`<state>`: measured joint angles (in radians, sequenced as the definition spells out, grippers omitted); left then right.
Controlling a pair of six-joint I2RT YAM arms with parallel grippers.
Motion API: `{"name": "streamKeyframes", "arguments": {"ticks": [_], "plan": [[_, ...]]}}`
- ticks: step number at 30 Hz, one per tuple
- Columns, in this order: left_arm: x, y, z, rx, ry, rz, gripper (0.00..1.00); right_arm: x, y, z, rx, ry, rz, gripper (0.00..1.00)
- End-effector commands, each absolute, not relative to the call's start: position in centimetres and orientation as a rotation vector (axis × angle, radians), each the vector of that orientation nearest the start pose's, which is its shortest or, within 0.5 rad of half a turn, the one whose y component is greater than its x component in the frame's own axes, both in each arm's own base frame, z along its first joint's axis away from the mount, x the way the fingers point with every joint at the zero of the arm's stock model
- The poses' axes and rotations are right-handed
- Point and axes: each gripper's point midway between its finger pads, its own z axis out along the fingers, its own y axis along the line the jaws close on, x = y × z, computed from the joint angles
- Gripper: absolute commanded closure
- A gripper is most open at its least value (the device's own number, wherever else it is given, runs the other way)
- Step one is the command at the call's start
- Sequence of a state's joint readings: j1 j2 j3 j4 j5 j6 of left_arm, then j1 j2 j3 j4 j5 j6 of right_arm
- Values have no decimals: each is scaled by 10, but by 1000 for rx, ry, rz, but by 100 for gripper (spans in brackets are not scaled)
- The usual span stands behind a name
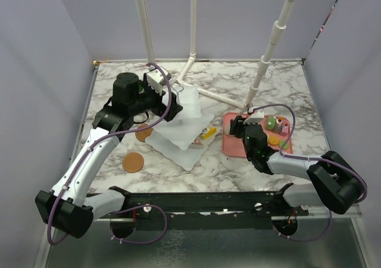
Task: Serve the afternoon tea
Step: Pick up the desert from the tray, then adjust the desert table at the center of the board, then place the desert on the desert table.
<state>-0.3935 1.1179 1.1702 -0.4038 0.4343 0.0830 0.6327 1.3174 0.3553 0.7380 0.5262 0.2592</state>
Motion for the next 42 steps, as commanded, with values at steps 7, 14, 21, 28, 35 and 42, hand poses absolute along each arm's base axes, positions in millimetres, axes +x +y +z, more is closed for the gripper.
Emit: {"name": "streamKeyframes", "arguments": {"ticks": [7,14,21,28,35,42], "plan": [[302,-214,321,889,1686,-763,16,340,155,141,9,1685,231,73],[307,-224,324,970,1641,-866,27,321,174,154,-115,1683,364,84],[317,-232,326,995,1625,-898,45,302,189,168,-204,1668,487,88],[323,-234,342,906,1595,-909,65,284,207,180,-275,1648,619,89],[315,-231,357,820,1561,-863,74,278,217,189,-319,1630,673,89],[309,-224,369,720,1533,-764,79,271,230,198,-365,1609,747,90]]}}
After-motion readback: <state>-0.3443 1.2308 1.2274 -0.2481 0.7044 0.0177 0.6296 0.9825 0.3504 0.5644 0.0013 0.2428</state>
